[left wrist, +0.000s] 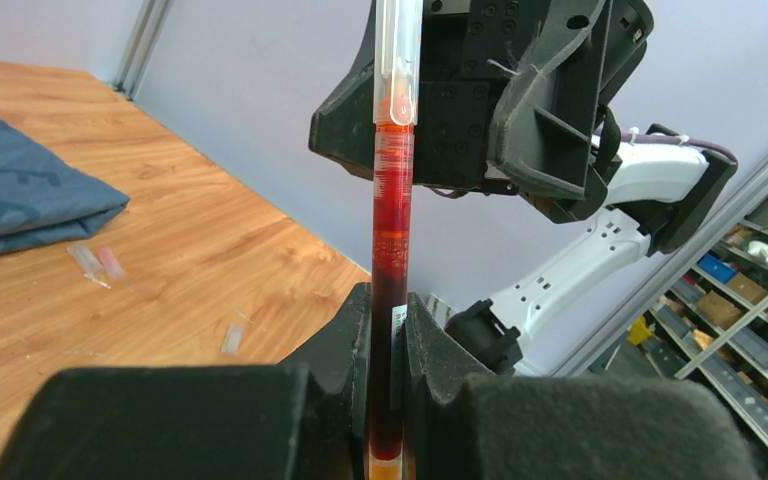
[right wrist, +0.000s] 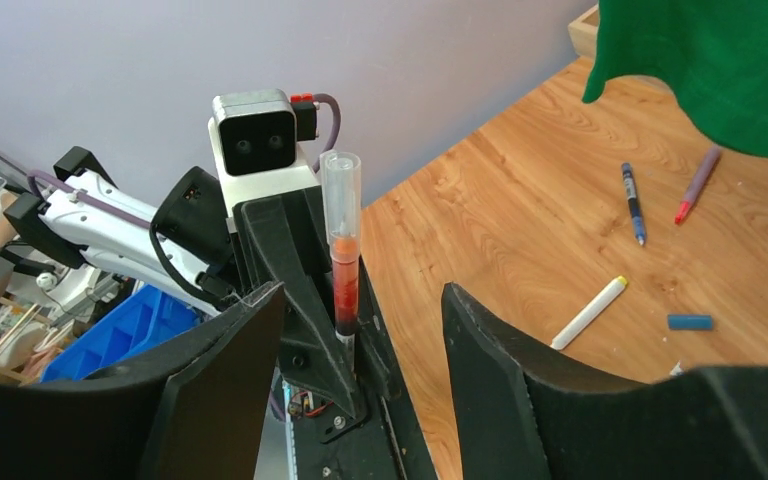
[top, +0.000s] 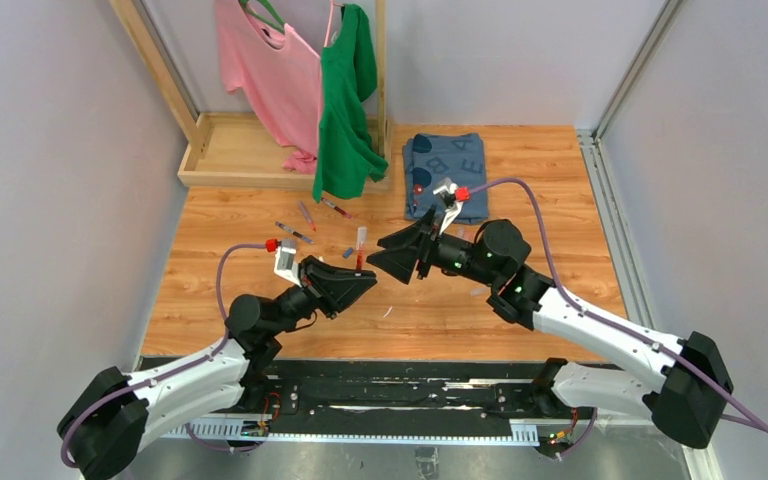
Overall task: Insert the pens into the pen caps
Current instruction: Insert the pen cap onto the pen.
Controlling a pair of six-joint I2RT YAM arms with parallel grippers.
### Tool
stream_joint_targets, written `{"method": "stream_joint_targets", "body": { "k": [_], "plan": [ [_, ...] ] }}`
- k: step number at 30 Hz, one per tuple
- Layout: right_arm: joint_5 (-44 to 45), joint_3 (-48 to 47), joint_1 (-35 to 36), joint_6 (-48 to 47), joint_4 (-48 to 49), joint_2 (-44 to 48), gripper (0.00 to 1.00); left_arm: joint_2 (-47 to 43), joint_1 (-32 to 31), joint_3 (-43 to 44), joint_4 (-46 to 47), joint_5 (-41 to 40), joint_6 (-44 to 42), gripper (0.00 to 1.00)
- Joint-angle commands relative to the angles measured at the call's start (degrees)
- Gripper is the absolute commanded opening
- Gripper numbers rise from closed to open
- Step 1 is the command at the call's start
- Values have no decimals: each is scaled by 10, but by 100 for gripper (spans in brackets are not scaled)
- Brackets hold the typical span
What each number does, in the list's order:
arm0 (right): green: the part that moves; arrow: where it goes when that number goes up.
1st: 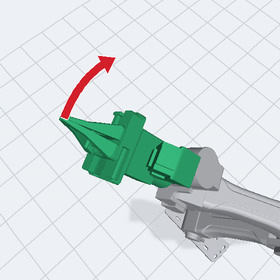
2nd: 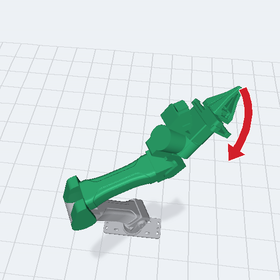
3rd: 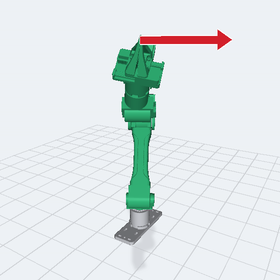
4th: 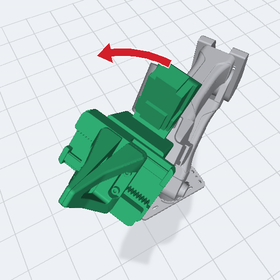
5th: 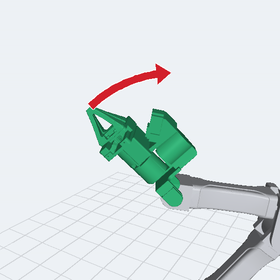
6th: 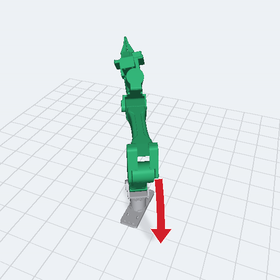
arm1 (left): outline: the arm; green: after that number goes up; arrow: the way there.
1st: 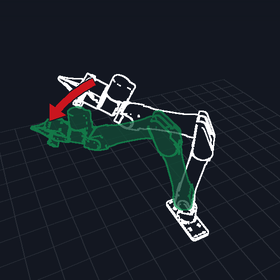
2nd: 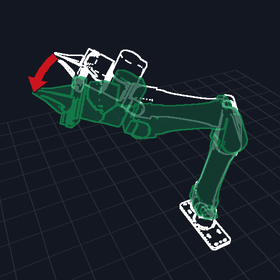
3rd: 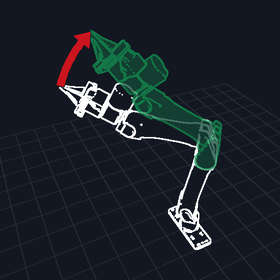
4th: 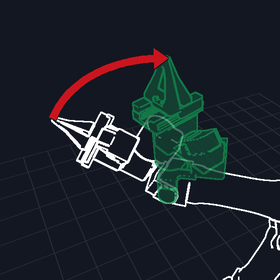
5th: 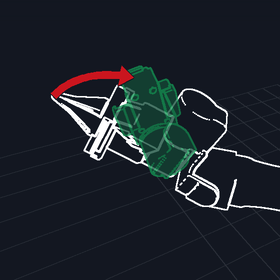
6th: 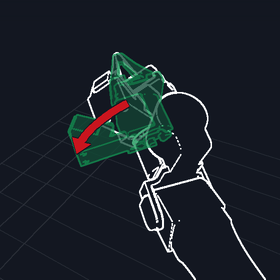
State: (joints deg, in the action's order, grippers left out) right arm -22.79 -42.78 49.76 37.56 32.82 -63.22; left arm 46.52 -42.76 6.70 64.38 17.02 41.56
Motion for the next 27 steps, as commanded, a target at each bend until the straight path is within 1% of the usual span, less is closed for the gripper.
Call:
{"method": "stream_joint_targets", "body": {
  "k": [1, 7, 13, 20, 24, 27],
  "plan": [
    [-24, -17, -13, -44, -43, 35, 62, -16, 3, 9, 7, 6, -13, 0],
    [-94, -69, -39, -61, -66, 22, 63, -30, 3, 6, -19, 24, -25, 0],
    [-120, -112, -47, -62, -68, -14, 63, -35, 3, 8, -21, 46, -24, 0],
    [-182, -138, -48, -36, -25, -54, 61, -35, 3, 9, -22, 53, -22, 0],
    [-196, -143, -48, -29, -19, -72, 57, -35, 3, 10, -22, 57, -22, 0],
    [-207, -141, -48, -23, -7, -81, 49, -35, 3, 12, -23, 60, -21, 0]
  ]
}}
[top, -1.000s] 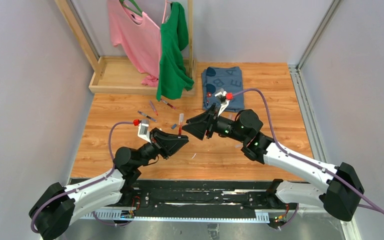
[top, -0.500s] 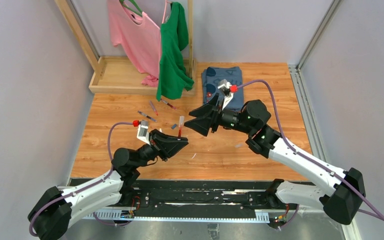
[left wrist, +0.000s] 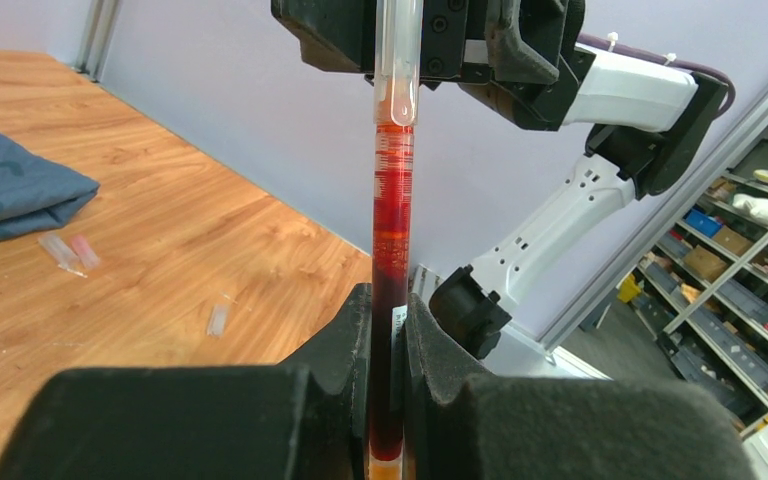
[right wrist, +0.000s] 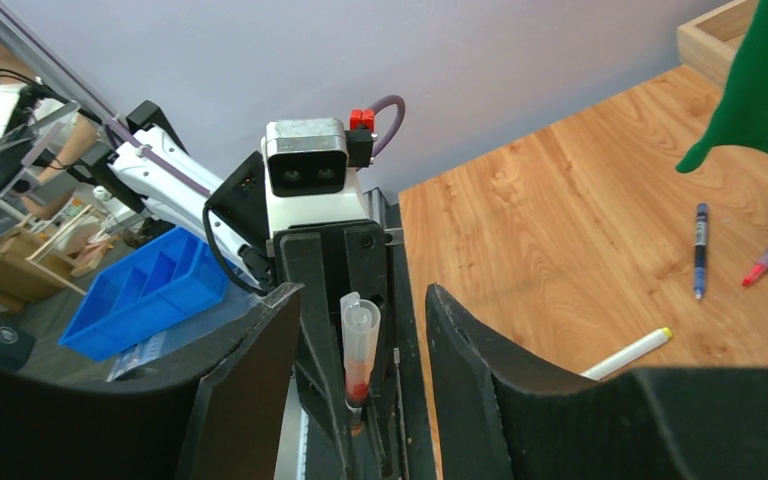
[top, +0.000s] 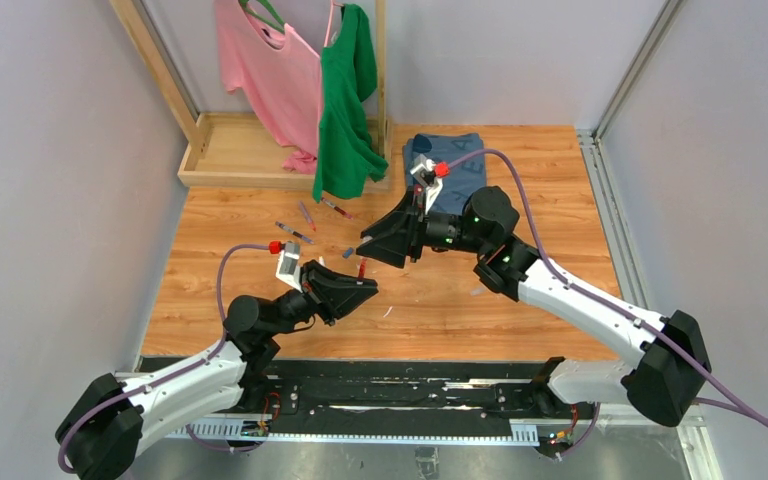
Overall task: Insert the pens into the pen caps
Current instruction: Insert the pen cap onto the pen.
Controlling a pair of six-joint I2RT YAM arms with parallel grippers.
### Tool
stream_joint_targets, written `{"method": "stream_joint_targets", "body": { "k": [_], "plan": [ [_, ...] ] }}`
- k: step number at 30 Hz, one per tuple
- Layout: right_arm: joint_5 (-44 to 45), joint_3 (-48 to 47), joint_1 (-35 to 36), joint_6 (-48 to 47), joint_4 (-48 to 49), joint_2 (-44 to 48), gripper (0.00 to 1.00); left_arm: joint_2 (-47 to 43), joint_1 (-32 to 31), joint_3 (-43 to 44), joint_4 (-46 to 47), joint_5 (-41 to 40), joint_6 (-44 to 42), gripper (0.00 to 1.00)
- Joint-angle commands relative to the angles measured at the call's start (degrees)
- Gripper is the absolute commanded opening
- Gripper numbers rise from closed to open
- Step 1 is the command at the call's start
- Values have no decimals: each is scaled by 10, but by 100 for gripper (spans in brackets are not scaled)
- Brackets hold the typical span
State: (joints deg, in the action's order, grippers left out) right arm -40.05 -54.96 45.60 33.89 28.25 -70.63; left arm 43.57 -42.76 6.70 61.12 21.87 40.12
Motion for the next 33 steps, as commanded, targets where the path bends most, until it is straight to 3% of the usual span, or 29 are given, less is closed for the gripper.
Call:
{"method": "stream_joint_targets", "body": {
  "k": [1, 12, 33],
  "plan": [
    [-36, -19, -6, 16, 40, -9, 45, -6, 3, 13, 10, 13, -7, 0],
    [-32, 26, -7, 29, 62, -12, 1, -4, 3, 20, 21, -9, -5, 0],
    [-45, 154, 10, 66, 30, -17, 0, -3, 4, 63, 25, -35, -7, 0]
  ]
}}
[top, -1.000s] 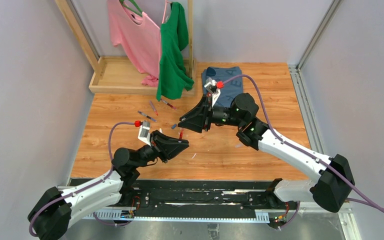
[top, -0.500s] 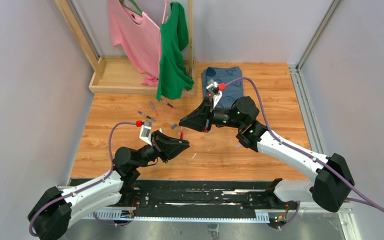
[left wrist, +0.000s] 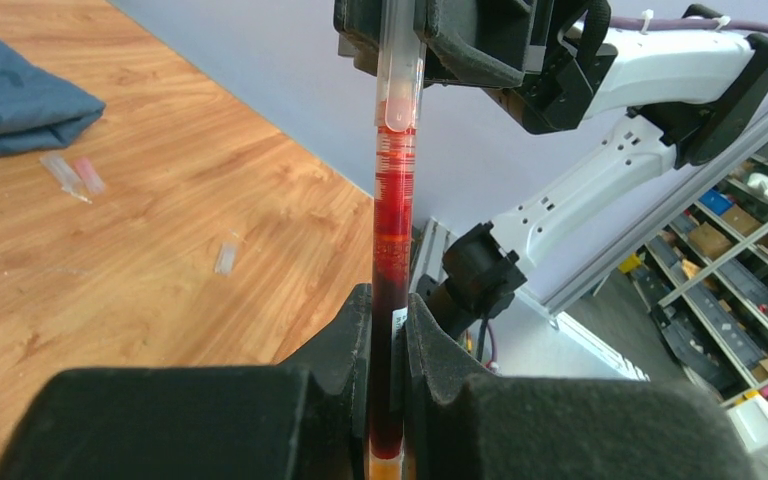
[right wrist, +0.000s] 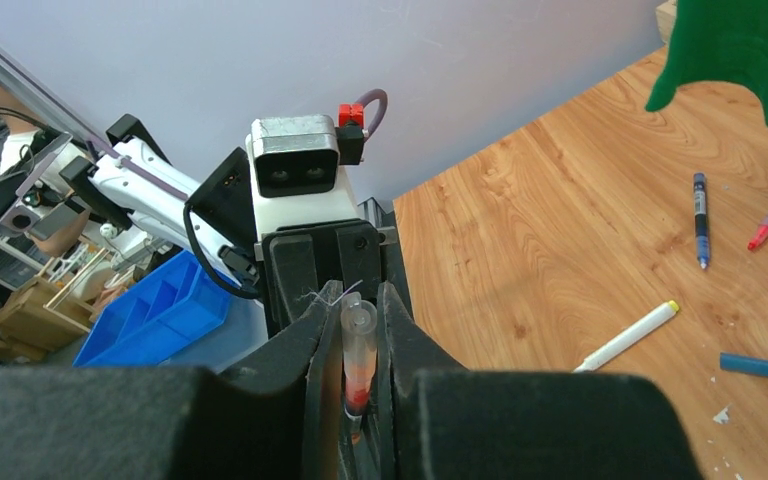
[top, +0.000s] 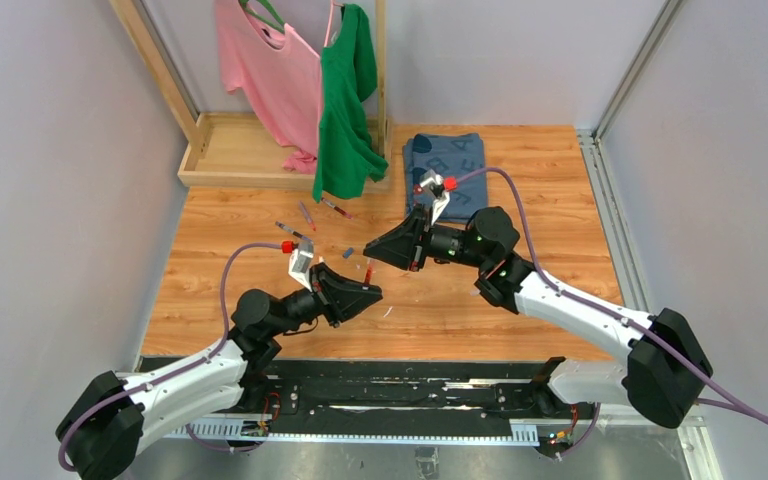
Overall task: Insert the pens into the pen caps
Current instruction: Insert the pen cap onto the pen.
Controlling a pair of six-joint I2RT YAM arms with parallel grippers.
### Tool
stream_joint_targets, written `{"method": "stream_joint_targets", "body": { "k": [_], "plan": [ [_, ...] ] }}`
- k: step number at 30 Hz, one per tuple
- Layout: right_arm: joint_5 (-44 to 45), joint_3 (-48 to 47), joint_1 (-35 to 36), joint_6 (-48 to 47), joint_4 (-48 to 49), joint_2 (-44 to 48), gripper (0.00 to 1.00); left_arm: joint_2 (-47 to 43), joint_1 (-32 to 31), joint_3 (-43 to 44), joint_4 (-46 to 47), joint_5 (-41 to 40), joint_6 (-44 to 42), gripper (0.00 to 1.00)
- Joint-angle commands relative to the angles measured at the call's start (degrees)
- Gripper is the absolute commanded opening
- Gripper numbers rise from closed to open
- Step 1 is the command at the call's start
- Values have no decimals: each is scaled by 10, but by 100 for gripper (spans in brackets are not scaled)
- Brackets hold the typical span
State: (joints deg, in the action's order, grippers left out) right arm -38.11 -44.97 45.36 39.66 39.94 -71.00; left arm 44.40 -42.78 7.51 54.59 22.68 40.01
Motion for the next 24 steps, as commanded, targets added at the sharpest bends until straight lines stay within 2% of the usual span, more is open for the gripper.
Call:
{"method": "stream_joint_targets", "body": {
  "k": [1, 24],
  "plan": [
    [-66, 60, 14, 9, -90, -14, 0, -11, 5, 57, 89, -42, -7, 0],
    [-123, 117, 51, -1, -143, -47, 0, -1, 38, 70, 145, -28, 38, 0]
  ]
}}
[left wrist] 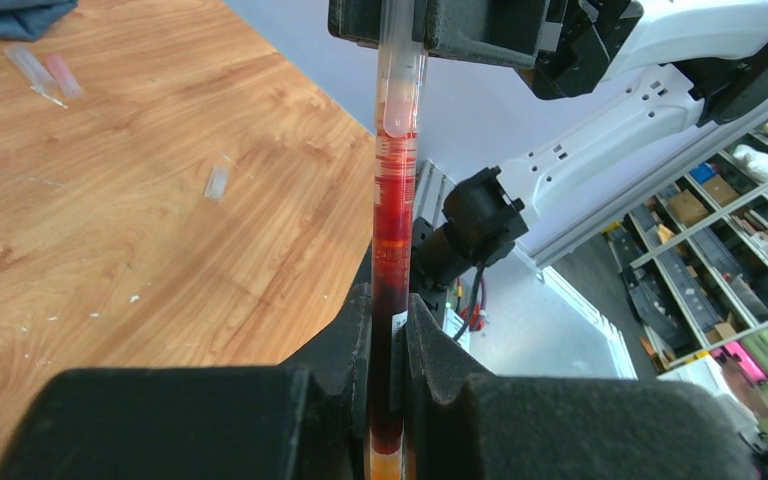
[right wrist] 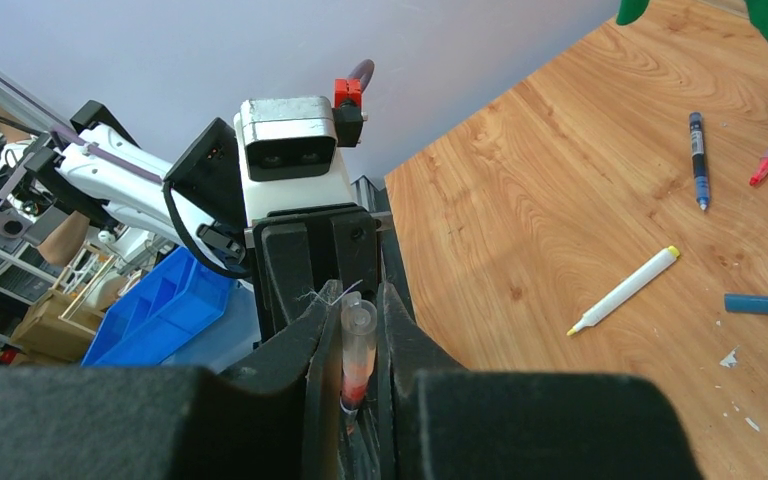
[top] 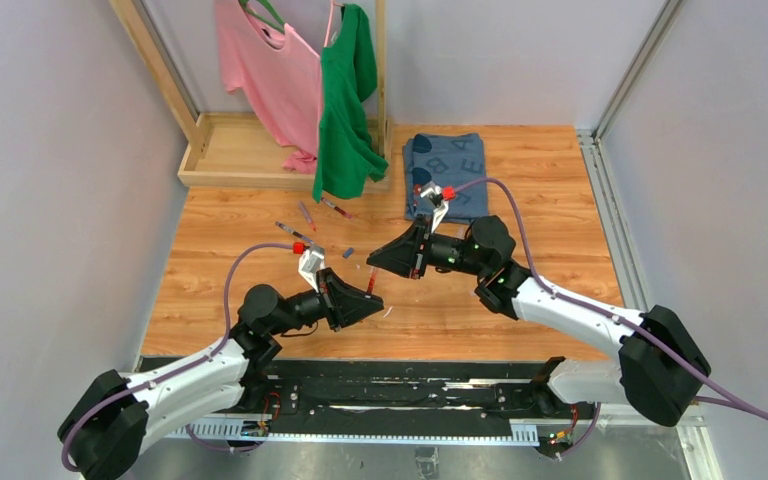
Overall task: Insert the pens into the pen caps
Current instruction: Insert the pen cap onto the pen.
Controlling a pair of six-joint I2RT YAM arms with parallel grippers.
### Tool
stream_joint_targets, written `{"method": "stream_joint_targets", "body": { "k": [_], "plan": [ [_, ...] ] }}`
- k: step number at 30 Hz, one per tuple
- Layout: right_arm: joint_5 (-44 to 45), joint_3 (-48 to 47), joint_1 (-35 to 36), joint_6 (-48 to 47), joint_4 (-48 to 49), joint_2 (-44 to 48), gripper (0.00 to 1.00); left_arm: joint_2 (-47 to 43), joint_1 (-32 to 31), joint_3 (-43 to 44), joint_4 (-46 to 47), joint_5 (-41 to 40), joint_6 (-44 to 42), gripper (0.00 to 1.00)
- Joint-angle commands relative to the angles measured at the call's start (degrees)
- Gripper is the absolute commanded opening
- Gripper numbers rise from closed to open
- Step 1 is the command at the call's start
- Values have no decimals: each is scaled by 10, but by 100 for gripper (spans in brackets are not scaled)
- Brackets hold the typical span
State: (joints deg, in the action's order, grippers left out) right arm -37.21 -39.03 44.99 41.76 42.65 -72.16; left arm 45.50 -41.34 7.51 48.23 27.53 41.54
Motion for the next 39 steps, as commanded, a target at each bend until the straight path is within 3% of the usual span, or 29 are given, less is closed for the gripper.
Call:
{"method": "stream_joint_targets", "body": {
  "k": [1, 12, 27, 34, 39],
  "plan": [
    [-134, 60, 56, -23, -170, -35, 1, -12, 26, 71, 211, -75, 26, 0],
    [-116, 49, 85, -36, -250, -49, 1, -14, 34, 85, 170, -82, -6, 0],
    [-187, 74, 97, -108, -293, -60, 1, -2, 81, 105, 224, -32, 64, 0],
    [-212, 96, 97, -77, -256, -81, 1, -11, 90, 109, 212, -28, 54, 0],
    [-175, 74, 93, -37, -260, -69, 1, -1, 90, 111, 201, -7, 21, 0]
  ]
}}
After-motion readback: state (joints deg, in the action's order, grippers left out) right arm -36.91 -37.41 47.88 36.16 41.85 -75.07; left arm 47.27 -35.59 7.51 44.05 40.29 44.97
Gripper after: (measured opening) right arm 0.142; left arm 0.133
